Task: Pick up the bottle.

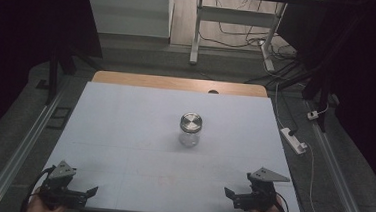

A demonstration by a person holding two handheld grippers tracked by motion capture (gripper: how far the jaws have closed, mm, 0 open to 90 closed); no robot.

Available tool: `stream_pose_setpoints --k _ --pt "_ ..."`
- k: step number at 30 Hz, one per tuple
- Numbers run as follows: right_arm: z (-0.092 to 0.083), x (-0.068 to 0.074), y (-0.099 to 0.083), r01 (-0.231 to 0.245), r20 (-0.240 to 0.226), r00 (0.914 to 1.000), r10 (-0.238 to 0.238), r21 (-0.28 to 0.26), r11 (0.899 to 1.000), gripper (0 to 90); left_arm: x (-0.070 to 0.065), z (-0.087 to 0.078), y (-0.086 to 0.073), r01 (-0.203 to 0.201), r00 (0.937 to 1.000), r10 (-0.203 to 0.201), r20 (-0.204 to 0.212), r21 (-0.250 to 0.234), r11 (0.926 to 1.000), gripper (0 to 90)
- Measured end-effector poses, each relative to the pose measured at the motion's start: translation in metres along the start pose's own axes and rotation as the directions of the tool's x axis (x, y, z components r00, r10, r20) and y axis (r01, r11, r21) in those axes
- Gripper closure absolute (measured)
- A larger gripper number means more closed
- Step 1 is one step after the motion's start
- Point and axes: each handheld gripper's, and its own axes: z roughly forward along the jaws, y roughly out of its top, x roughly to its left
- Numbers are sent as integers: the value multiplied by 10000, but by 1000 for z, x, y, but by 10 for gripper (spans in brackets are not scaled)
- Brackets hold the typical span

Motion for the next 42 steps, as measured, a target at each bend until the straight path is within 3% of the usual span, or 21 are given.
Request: stream_pose_setpoints --k 5,11,14,21,32,42 --pt "-2 4 7 339 -8 9994 -339 -296 9990 0 -1 1 0 -58 10000 57 18 86 9999 0" --pt "0 5 9 490 -28 9988 -491 -243 9985 0 0 1 1 -114 9996 110 264 146 9998 0" --pt "0 6 11 624 -58 9980 -626 -339 9975 0 0 1 1 -114 9997 112 195 128 9999 0" --pt "6 6 14 732 -384 9965 -742 -256 9970 0 -1 -1 0 -166 9996 165 233 40 9999 0" --pt "15 12 26 1146 -746 9903 -1171 -368 9927 0 1 -2 -2 -229 9975 244 664 -223 9995 1" --pt "27 15 36 1251 -1042 9863 -1276 -303 9917 0 3 -4 -3 -5 9969 36 782 -402 9992 4"
